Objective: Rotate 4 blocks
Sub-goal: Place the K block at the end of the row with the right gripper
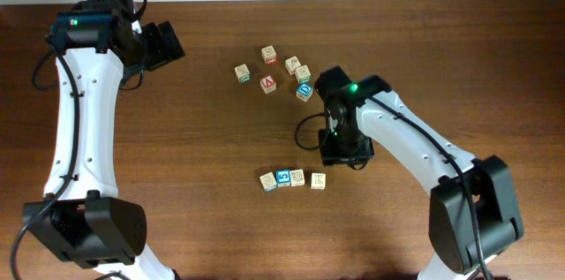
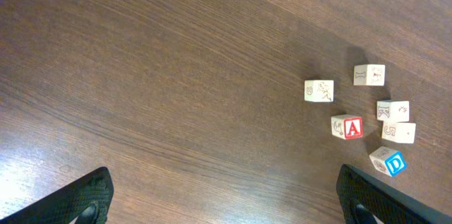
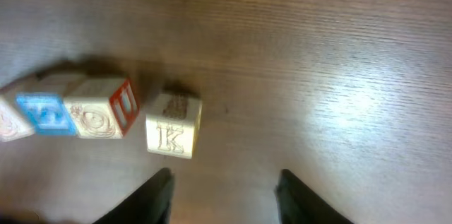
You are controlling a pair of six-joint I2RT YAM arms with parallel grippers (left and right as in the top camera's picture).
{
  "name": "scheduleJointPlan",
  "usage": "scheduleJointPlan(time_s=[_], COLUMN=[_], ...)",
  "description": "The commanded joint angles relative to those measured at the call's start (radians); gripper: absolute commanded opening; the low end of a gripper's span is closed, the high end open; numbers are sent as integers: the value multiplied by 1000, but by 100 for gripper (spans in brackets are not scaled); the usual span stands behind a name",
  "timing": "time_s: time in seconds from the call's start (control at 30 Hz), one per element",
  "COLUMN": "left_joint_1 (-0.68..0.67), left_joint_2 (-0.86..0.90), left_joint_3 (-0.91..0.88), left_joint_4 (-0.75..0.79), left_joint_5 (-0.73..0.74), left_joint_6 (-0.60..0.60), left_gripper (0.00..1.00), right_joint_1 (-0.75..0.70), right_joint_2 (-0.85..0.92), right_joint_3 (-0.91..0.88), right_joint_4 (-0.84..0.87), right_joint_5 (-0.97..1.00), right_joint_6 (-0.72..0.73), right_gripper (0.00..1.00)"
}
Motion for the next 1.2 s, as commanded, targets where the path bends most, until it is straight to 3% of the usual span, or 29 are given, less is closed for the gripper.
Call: scheduleJointPlan(time_s=[0.0, 0.17, 0.3, 0.43, 0.63, 0.8, 0.97, 1.07, 1.13, 1.17], left_joint_1=[2, -11, -79, -124, -156, -158, -157, -157, -157, -157], left_joint_2=[5, 5, 5, 5, 6, 6, 6, 6, 6, 6], left_joint_3=[1, -3, -131, -230, -230, -230, -230, -230, -230, -230], left_joint_4=[1, -49, -45, 17, 21, 57, 125, 133, 133, 132], left_joint_5=[-3, 56, 56, 42, 45, 41, -49, -49, -49, -49], left_joint_6=[-2, -2, -2, -3, -3, -2, -2, -2, -2, -2], left_gripper=[99, 99, 91, 91, 91, 99, 99, 99, 99, 99], right_joint_1=[0, 3, 15, 15, 45, 63, 196, 236, 277, 290], right_joint_2=[-2, -1, -1, -1, -1, -2, 0, 0, 0, 1], right_joint_3=[-119, -264, -269, -269, -222, -29, 4, 4, -16, -31], right_joint_4=[74, 260, 319, 381, 371, 186, 283, 154, 113, 117], right_joint_5=[5, -102, -129, -165, -173, -70, -53, -62, -39, -29], right_joint_6=[5, 5, 35, 30, -21, -21, 129, 175, 174, 174], right_gripper=[44, 40, 39, 39, 38, 40, 40, 29, 6, 4])
